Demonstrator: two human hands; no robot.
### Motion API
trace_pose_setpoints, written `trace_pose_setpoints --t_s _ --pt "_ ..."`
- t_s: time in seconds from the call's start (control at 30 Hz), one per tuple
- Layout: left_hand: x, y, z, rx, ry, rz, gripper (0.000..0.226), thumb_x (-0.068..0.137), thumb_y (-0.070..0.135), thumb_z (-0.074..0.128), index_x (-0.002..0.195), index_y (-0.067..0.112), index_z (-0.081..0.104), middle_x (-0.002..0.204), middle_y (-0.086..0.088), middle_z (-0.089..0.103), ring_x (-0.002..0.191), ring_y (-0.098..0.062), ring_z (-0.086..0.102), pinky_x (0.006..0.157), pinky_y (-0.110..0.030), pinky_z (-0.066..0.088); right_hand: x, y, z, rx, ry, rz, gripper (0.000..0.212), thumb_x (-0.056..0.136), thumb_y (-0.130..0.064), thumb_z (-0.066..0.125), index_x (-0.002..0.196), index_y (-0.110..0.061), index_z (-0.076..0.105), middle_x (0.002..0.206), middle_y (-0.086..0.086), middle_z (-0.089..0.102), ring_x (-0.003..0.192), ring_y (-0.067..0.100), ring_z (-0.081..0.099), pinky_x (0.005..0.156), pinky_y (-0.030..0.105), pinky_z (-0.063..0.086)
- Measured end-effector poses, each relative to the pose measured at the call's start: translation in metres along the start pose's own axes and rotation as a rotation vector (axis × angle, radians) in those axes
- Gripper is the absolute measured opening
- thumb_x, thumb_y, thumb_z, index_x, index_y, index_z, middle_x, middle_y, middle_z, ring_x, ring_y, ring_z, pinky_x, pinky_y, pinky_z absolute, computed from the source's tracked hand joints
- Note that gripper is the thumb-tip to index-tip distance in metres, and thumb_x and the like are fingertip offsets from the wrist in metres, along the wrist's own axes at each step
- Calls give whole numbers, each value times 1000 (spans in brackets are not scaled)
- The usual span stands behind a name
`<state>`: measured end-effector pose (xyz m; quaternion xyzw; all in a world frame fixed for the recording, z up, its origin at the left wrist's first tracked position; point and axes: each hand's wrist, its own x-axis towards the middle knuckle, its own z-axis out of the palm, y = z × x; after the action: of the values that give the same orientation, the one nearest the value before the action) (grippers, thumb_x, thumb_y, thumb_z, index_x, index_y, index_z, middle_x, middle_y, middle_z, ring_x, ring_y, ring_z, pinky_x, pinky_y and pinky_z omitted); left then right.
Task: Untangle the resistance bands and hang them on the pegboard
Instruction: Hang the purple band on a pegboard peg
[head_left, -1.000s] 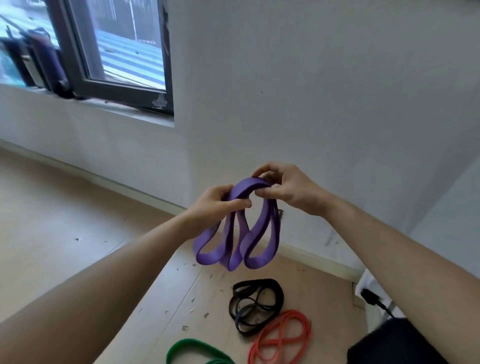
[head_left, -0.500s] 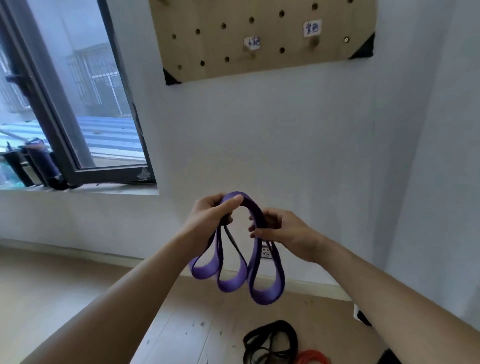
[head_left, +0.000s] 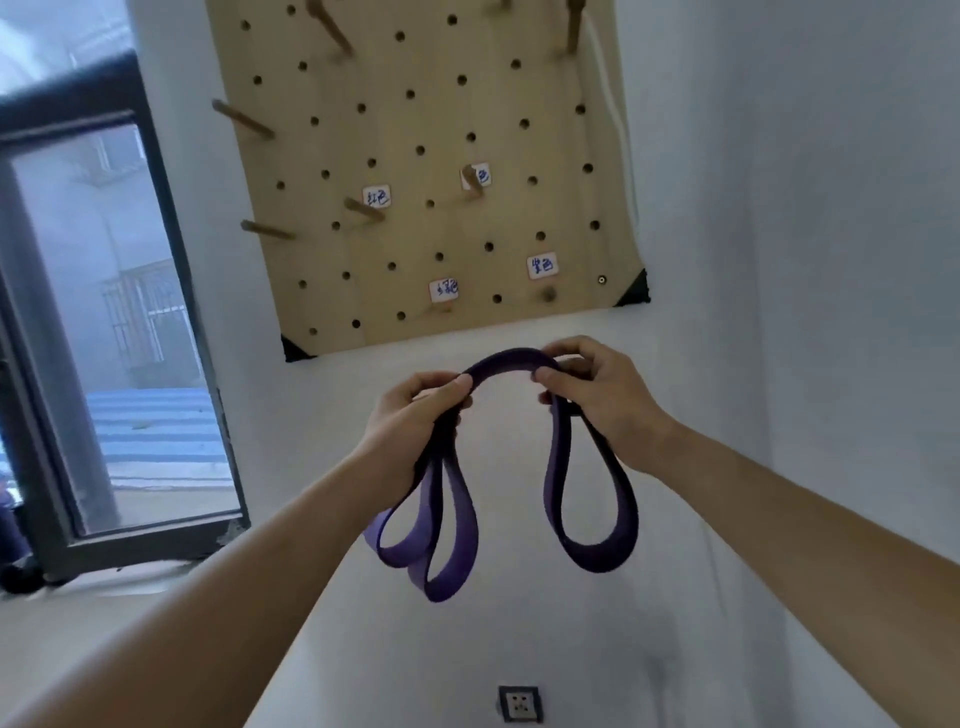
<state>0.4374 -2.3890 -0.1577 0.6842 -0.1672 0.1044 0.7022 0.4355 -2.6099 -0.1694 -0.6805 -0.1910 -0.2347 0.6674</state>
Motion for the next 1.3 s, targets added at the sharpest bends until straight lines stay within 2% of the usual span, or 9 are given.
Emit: trace_pose_setpoints --t_s 0.2,0.33,0.53,0.73,0.8,0.87,1.03,1.17,1.3 --pt "52 29 28 32 -23 74 23 95 30 70 108 11 74 95 -10 71 81 -23 58 80 -37 50 63 -38 -18 -131 59 -127 22 94 -6 68 116 -5 65 94 12 70 79 16 67 66 13 53" --pt "89 39 45 65 -19 102 17 95 23 72 106 11 74 96 -12 70 80 -21 61 81 -36 54 98 -43 -32 -216 90 -192 16 96 -7 66 111 -11 66 86 6 69 74 6 67 78 23 56" --pt "137 36 68 84 -11 109 22 95 32 70 106 14 74 93 -8 72 81 -21 63 80 -34 53 140 -30 -48 -308 149 -190 13 96 -10 66 109 -14 66 94 7 69 97 26 67 96 45 56" --pt "173 21 90 88 73 103 18 96 29 69 107 15 70 93 -4 72 79 -17 62 73 -26 51 165 -2 -59 -415 191 -163 18 97 -9 62 111 -20 64 93 -1 63 89 17 57 73 26 45" --pt "181 18 100 36 118 114 14 96 27 69 105 17 67 95 -4 72 81 -16 63 79 -28 51 168 8 -59 -434 216 -155 20 97 -9 61 113 -20 63 96 0 62 90 16 57 70 23 43" --pt "187 13 112 -25 161 123 13 97 26 68 107 18 64 103 -4 71 89 -16 63 86 -30 50 169 19 -58 -434 261 -155 19 97 -9 62 113 -20 62 96 -2 62 91 16 58 72 24 46" --pt "186 -6 119 11 137 115 21 102 23 60 121 18 66 115 -1 70 102 -14 63 79 -24 46 160 40 -54 -592 233 -167 25 94 -15 67 116 -25 63 104 -6 66 96 16 63 87 32 53" --pt "180 -6 99 117 58 119 30 101 13 60 128 19 70 122 0 71 112 -15 64 105 -34 49 146 39 -60 -650 165 -154 37 91 -15 69 126 -26 63 111 -8 66 104 14 61 89 26 49" --pt "155 -5 72 180 50 76 23 98 15 65 119 20 73 114 -1 73 105 -17 66 100 -36 53 117 37 -57 -647 141 -165 36 91 -5 66 122 -22 64 104 -9 60 97 9 56 82 16 39"
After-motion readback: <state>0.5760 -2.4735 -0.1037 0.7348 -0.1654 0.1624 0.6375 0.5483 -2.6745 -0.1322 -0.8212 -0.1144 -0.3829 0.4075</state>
